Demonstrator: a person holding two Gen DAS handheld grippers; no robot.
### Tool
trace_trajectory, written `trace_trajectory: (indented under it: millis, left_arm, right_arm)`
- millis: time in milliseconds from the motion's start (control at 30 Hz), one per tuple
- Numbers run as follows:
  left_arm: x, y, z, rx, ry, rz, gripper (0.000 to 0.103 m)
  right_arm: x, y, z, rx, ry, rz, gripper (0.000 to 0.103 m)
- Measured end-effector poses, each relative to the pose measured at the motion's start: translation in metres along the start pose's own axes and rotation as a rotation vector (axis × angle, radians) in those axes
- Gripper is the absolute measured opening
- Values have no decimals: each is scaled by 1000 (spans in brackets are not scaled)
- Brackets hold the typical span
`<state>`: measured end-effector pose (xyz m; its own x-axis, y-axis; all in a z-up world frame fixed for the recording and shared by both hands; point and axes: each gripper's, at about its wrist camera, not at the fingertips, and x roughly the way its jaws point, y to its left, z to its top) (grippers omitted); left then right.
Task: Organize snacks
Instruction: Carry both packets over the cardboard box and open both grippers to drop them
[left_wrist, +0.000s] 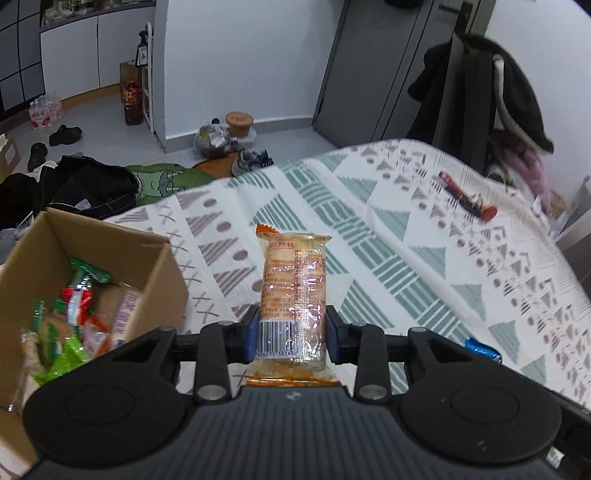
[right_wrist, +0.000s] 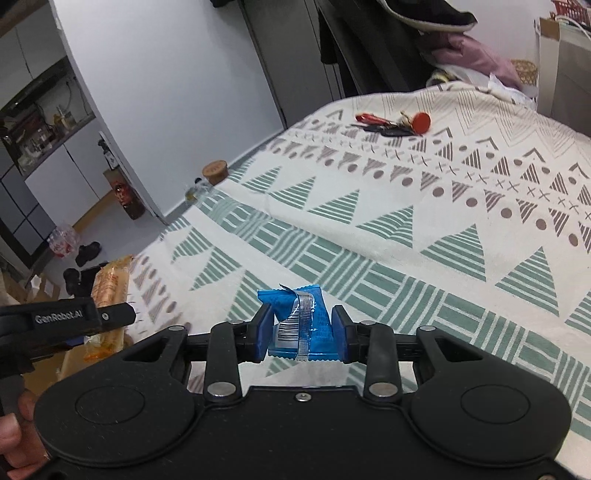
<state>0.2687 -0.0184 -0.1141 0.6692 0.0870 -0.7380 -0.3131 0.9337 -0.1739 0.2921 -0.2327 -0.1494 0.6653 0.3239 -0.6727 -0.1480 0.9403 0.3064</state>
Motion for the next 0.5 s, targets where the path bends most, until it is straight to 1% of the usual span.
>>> trace_trajectory:
  millis: [100,200,300,500]
  left_arm:
    - [-18,9,-1,-12,-32,-6,34]
    - [-27,20,-2,-26,-35,-12,34]
    - [-33,34,1,-65,-44,-3,34]
    - [-56,64,14,-147,-98,3,34]
  right_arm:
    - [-12,9,-2,-13,-23,19,33]
    - [-21,17,-2,-22,-39,36,33]
    - [-29,27,-3,-31,-52,45,33]
    - [-39,51,-9,-49,-57,69,33]
